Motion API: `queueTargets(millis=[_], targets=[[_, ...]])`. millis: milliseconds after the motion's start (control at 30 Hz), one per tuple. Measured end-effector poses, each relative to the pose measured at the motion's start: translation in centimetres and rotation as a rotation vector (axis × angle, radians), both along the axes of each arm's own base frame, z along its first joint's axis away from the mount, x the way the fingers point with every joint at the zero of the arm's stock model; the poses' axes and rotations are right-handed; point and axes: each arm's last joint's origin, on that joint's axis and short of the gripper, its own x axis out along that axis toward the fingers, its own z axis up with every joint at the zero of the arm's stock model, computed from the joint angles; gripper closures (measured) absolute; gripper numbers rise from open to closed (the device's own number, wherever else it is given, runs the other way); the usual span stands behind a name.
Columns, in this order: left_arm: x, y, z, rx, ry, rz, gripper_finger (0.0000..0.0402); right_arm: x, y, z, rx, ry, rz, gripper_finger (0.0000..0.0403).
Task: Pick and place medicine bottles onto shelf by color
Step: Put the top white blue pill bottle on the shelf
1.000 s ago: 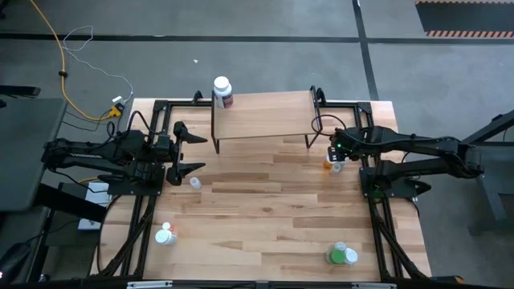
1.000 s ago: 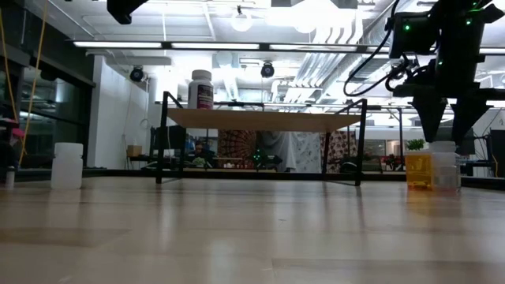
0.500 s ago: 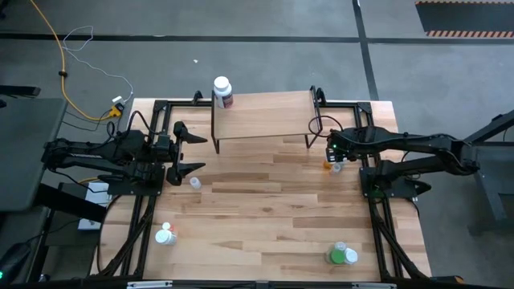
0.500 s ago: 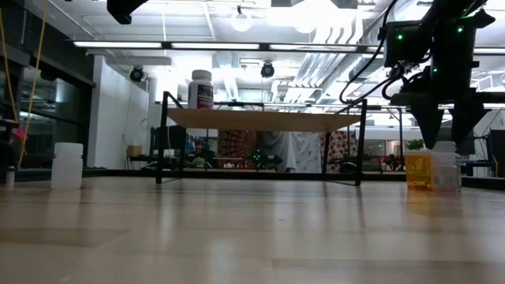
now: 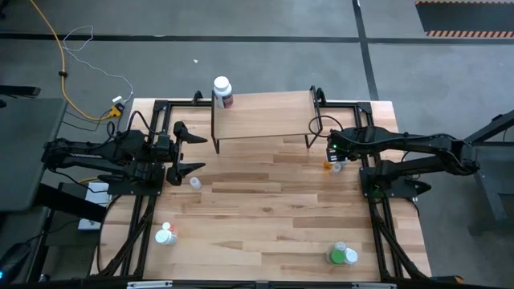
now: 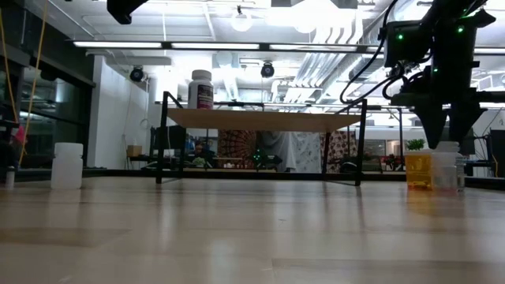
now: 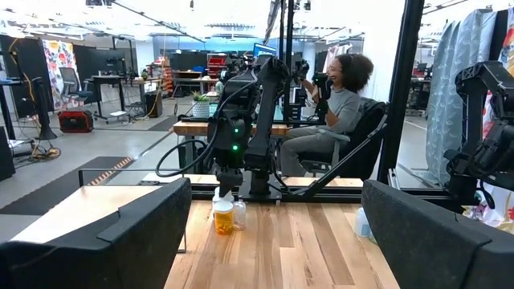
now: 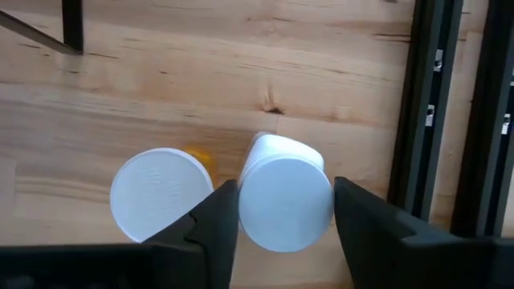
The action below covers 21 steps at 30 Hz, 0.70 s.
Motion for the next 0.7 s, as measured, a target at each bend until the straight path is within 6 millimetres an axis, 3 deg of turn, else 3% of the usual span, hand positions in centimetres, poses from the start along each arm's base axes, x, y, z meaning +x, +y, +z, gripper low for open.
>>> queueTargets(millis=[333,500,700], targets=[[0.0,0.0,0.0,0.0,0.0,0.0,0.0046,-0.2,0.1,0.5,0.015,0.037,0.032,0.0246],[0.0,0.0,0.0,0.0,0.0,0.0,0.0046,0.0,0.1,3.4,-0.021,0.036,0.075,0.0249],[0.0,0.0,0.0,0.0,0.0,0.0,0.0046,0.1,0.3,9.0,-0.107,-0.007,0.113,0.0247]])
